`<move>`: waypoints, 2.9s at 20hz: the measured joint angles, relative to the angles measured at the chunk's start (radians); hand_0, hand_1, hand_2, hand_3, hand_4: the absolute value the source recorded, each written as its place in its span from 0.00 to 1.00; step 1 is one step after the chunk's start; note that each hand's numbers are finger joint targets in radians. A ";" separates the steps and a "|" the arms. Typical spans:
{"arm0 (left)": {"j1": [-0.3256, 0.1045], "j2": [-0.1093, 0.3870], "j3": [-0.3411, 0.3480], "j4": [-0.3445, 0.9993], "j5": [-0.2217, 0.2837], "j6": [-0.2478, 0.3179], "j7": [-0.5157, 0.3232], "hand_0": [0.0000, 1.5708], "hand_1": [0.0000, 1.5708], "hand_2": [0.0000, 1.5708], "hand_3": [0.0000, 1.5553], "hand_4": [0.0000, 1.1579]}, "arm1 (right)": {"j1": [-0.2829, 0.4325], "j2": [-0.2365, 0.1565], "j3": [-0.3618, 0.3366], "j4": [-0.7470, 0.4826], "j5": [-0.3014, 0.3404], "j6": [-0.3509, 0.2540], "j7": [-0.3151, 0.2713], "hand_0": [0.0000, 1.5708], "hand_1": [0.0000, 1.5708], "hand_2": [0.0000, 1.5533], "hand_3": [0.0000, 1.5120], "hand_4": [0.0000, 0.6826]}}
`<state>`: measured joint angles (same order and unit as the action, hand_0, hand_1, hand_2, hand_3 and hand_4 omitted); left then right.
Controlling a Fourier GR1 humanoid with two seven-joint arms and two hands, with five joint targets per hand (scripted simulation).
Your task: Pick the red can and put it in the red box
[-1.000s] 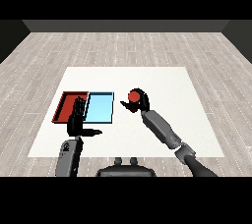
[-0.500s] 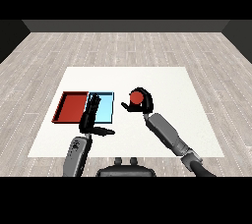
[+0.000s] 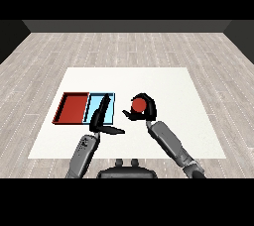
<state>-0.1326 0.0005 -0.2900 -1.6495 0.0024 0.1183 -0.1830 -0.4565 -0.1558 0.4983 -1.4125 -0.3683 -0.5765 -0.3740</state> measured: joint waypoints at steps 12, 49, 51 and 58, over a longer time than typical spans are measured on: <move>-0.094 0.000 -0.089 0.191 0.057 0.094 -0.029 0.00 0.00 0.00 0.00 0.00 | 0.052 0.053 -0.062 -0.127 0.138 0.088 0.075 0.93 0.93 0.93 0.92 0.96; -0.217 0.015 -0.238 0.422 0.320 0.270 -0.158 0.92 0.92 0.94 0.92 0.96 | 0.026 0.147 0.045 -0.099 0.133 0.044 0.031 0.99 0.99 0.94 0.92 0.96; -0.224 0.011 -0.238 0.404 0.348 0.317 -0.141 1.00 1.00 1.00 0.96 0.97 | 0.031 0.147 0.035 -0.114 0.136 0.055 0.046 0.96 0.96 0.94 0.92 0.95; -0.259 0.024 -0.253 0.453 0.382 0.394 -0.161 1.00 1.00 0.99 0.95 0.97 | 0.022 0.140 0.067 -0.099 0.134 0.018 0.030 0.94 0.94 0.93 0.92 0.94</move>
<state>-0.3912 0.0244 -0.5427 -1.1969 0.3841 0.5127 -0.3444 -0.4343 -0.0163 0.5653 -1.5117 -0.2346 -0.5585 -0.3439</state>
